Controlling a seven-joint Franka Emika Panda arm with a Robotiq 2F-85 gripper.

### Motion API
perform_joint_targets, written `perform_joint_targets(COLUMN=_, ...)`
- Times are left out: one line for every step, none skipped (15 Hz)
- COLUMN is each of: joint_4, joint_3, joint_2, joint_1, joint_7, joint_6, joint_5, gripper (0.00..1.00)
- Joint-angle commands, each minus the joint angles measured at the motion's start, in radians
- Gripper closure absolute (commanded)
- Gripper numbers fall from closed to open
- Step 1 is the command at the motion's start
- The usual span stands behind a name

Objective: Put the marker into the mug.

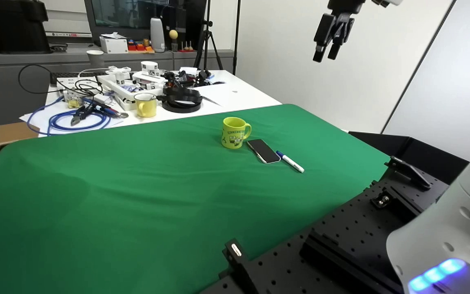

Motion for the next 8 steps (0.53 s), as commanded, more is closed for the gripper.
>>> perform_joint_targets(joint_4=0.012, joint_3=0.042, joint_2=0.037, joint_1=-0.040, joint_7=-0.004, joint_6=0.004, joint_5=0.010, gripper=0.00)
perform_joint_targets(joint_4=0.025, joint_3=0.046, joint_2=0.062, joint_1=-0.043, joint_7=-0.003, joint_6=0.006, joint_5=0.011, gripper=0.00)
perform_joint_targets(joint_4=0.033, joint_3=0.048, joint_2=0.073, joint_1=-0.044, joint_7=-0.003, joint_6=0.006, joint_5=0.013, gripper=0.00)
perform_joint_targets(joint_4=0.036, joint_3=0.049, joint_2=0.075, joint_1=-0.044, joint_7=-0.003, joint_6=0.006, joint_5=0.016, gripper=0.00)
perform_joint_targets(joint_4=0.039, joint_3=0.050, joint_2=0.075, joint_1=-0.045, joint_7=-0.003, joint_6=0.006, joint_5=0.016, gripper=0.00)
perform_joint_targets(joint_4=0.041, joint_3=0.050, joint_2=0.074, joint_1=-0.046, joint_7=-0.003, joint_6=0.006, joint_5=0.017, gripper=0.00)
perform_joint_targets(joint_4=0.045, joint_3=0.055, joint_2=0.118, joint_1=-0.051, joint_7=0.026, joint_6=0.053, joint_5=0.009, gripper=0.00)
perform_joint_targets(joint_4=0.053, joint_3=0.061, joint_2=0.185, joint_1=-0.060, joint_7=0.033, joint_6=0.098, joint_5=0.006, gripper=0.00)
